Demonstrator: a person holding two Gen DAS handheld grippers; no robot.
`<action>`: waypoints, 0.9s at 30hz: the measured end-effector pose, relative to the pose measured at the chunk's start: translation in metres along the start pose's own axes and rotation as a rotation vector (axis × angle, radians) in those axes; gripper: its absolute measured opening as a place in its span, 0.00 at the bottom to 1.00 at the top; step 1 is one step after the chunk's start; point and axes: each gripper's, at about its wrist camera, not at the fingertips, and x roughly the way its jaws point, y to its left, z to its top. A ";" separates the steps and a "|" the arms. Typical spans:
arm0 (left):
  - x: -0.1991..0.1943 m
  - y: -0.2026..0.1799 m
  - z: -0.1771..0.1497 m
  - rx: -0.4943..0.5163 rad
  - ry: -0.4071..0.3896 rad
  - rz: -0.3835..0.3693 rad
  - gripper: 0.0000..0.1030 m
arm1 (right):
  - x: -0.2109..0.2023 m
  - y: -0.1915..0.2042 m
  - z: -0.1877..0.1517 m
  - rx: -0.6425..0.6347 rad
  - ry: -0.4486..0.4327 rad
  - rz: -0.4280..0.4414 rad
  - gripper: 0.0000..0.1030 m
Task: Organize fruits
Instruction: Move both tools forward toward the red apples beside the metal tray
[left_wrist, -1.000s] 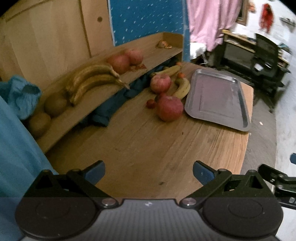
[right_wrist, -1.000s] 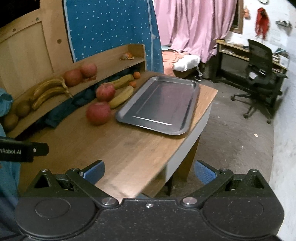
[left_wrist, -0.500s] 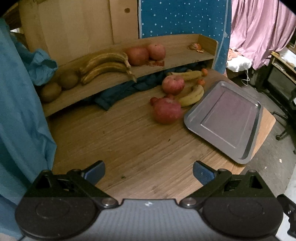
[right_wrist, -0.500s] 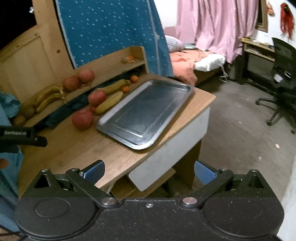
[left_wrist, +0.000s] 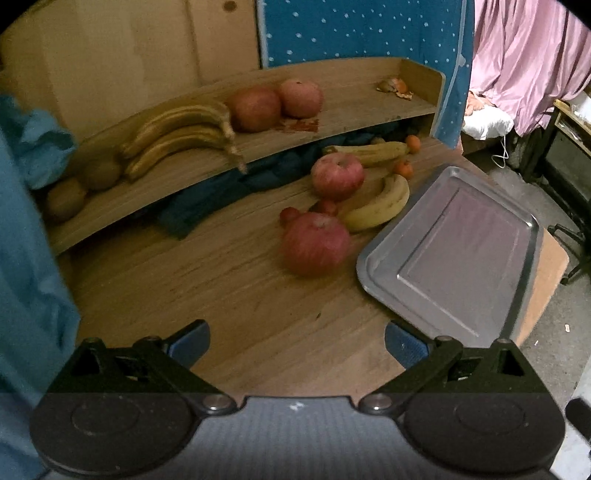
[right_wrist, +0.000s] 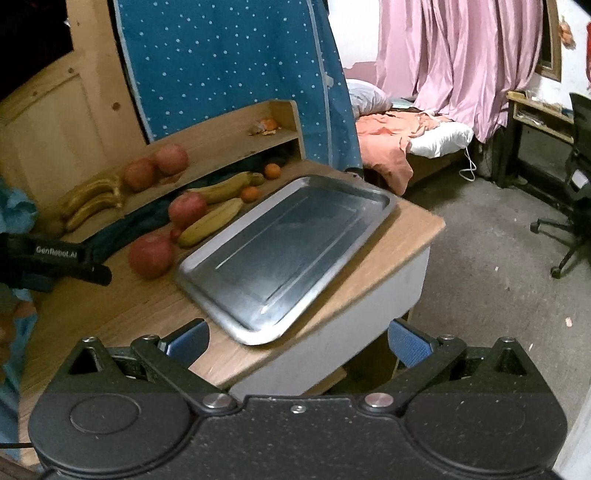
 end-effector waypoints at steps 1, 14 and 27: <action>0.008 -0.002 0.005 0.009 0.005 0.002 1.00 | 0.009 0.000 0.009 -0.008 0.007 -0.003 0.99; 0.081 0.004 0.041 0.039 0.070 -0.033 0.99 | 0.108 0.040 0.084 -0.145 0.107 0.088 0.99; 0.099 0.009 0.049 0.043 0.050 -0.027 0.93 | 0.219 0.110 0.157 -0.351 0.149 0.277 0.98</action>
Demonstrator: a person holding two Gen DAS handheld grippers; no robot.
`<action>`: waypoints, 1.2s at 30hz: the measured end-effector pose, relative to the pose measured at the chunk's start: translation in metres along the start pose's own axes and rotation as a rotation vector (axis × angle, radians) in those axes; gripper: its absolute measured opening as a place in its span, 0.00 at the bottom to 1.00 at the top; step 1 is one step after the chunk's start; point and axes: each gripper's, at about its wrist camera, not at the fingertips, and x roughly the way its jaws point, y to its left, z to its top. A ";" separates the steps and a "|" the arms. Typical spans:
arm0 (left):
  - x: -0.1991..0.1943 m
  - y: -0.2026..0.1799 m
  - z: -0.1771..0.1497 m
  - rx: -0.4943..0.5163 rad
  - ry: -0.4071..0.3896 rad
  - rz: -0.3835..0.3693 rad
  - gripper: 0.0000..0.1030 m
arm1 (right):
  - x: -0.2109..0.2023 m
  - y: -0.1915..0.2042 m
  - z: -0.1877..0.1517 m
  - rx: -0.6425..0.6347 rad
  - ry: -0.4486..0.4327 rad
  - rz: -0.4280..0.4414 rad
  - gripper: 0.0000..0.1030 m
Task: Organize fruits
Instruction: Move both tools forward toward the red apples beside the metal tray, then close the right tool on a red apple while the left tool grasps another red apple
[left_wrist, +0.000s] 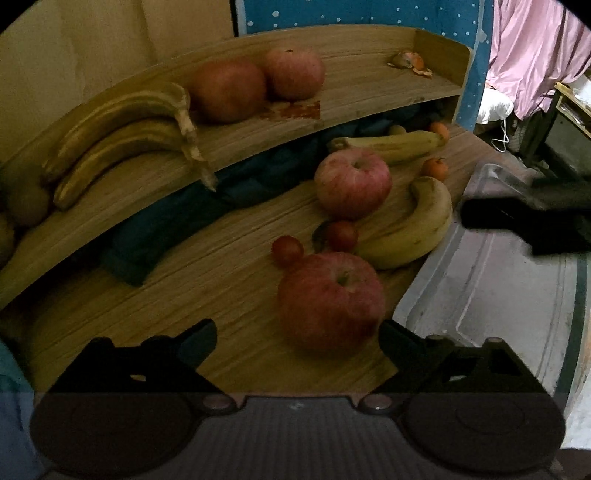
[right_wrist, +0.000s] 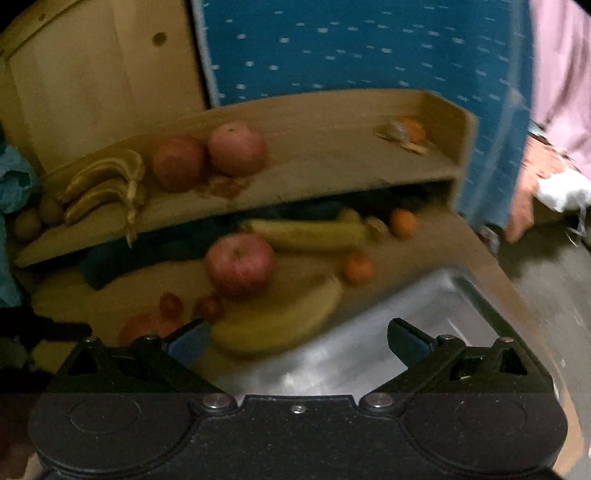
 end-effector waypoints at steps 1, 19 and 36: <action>0.000 0.000 0.001 0.001 -0.001 -0.004 0.91 | 0.007 0.003 0.006 -0.015 0.002 0.013 0.97; 0.025 0.003 0.007 -0.033 0.020 -0.124 0.76 | 0.096 0.029 0.040 -0.062 0.124 0.121 0.84; 0.041 0.007 0.010 -0.090 0.064 -0.161 0.72 | 0.119 0.037 0.039 -0.042 0.163 0.115 0.69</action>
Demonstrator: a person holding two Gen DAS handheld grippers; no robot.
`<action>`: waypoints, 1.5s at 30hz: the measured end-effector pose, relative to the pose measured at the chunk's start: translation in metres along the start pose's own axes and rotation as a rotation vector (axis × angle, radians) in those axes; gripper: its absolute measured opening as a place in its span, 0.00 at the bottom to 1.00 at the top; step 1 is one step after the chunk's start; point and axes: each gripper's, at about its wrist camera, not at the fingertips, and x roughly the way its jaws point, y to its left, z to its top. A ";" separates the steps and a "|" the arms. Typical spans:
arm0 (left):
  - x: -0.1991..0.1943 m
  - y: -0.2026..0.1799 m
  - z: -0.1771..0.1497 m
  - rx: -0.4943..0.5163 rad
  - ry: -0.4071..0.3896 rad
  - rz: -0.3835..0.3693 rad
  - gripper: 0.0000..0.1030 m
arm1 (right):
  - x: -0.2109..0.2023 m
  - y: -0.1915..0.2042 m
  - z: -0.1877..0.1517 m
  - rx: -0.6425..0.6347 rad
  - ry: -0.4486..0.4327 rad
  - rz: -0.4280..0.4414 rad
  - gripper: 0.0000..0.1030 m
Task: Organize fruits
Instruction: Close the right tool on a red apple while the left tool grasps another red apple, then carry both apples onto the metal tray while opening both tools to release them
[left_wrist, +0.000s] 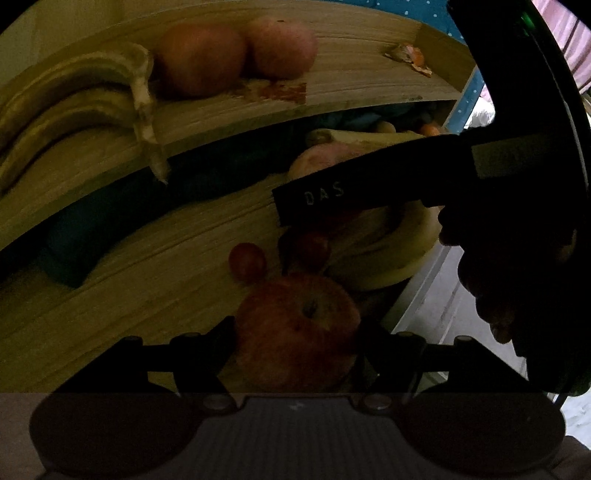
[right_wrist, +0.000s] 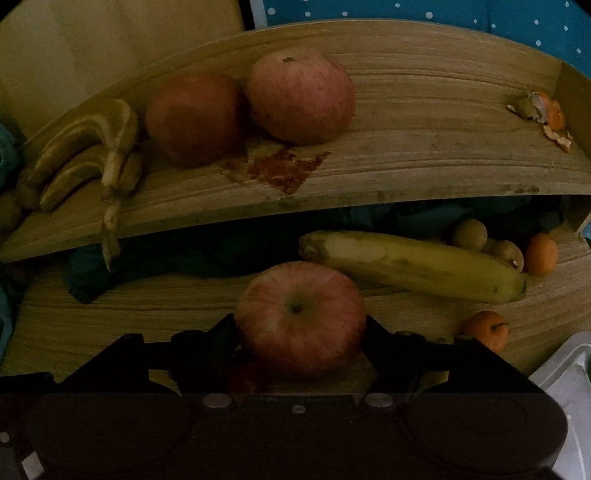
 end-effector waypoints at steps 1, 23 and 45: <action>0.000 0.001 0.000 -0.009 -0.002 -0.002 0.72 | 0.000 0.000 0.000 0.000 -0.002 0.001 0.69; -0.026 0.021 -0.018 -0.148 -0.028 0.066 0.72 | -0.048 -0.007 -0.026 0.025 -0.076 0.154 0.68; -0.043 -0.061 -0.001 -0.019 -0.079 -0.013 0.72 | -0.145 -0.100 -0.088 0.187 -0.174 0.049 0.68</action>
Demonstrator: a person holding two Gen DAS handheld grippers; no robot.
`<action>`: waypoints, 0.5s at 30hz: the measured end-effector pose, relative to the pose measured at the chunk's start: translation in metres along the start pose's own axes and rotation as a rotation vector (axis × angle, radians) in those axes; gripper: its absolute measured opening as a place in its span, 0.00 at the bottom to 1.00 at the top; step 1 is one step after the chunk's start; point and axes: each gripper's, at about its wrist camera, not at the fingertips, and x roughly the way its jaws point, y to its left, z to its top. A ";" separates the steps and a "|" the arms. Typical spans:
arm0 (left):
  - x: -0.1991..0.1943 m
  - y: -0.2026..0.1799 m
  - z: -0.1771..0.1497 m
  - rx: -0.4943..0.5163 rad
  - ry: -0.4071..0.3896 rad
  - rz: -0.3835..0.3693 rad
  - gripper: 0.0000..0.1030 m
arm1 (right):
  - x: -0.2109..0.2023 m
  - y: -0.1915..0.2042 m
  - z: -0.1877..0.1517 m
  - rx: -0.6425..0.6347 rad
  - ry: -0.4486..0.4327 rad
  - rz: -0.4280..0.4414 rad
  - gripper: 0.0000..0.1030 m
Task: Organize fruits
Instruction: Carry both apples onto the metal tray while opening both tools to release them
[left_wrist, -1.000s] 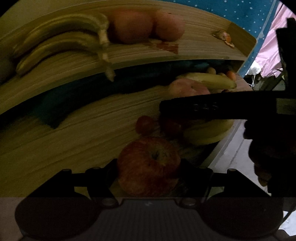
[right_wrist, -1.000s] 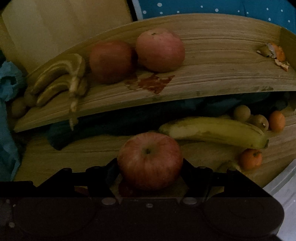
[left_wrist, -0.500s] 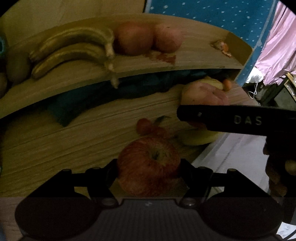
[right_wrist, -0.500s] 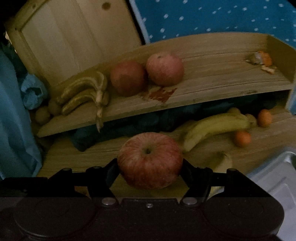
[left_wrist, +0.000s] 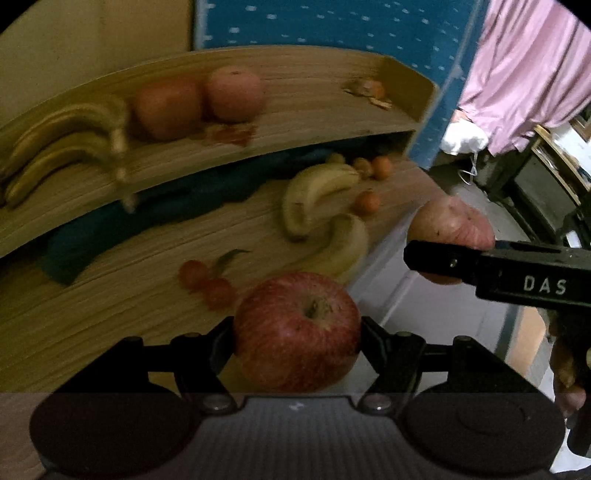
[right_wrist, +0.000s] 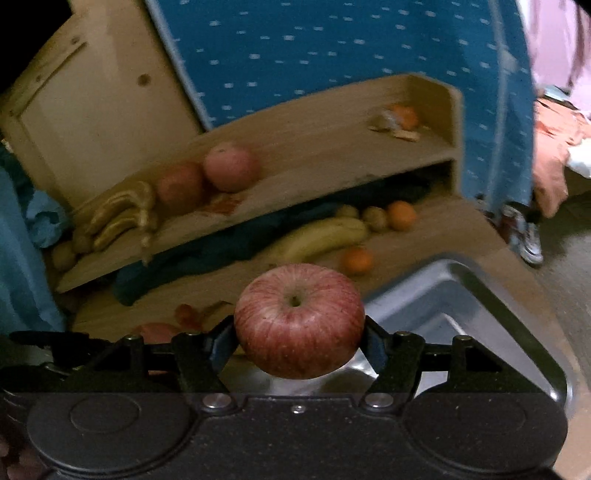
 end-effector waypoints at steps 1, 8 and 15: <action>0.002 -0.007 0.001 0.011 0.004 -0.007 0.72 | -0.001 -0.005 -0.002 0.003 0.004 -0.008 0.68; 0.023 -0.039 0.002 0.048 0.057 -0.036 0.72 | 0.001 -0.037 -0.015 0.004 0.051 -0.036 0.68; 0.040 -0.057 0.000 0.019 0.097 -0.026 0.72 | 0.008 -0.058 -0.022 -0.018 0.108 -0.028 0.68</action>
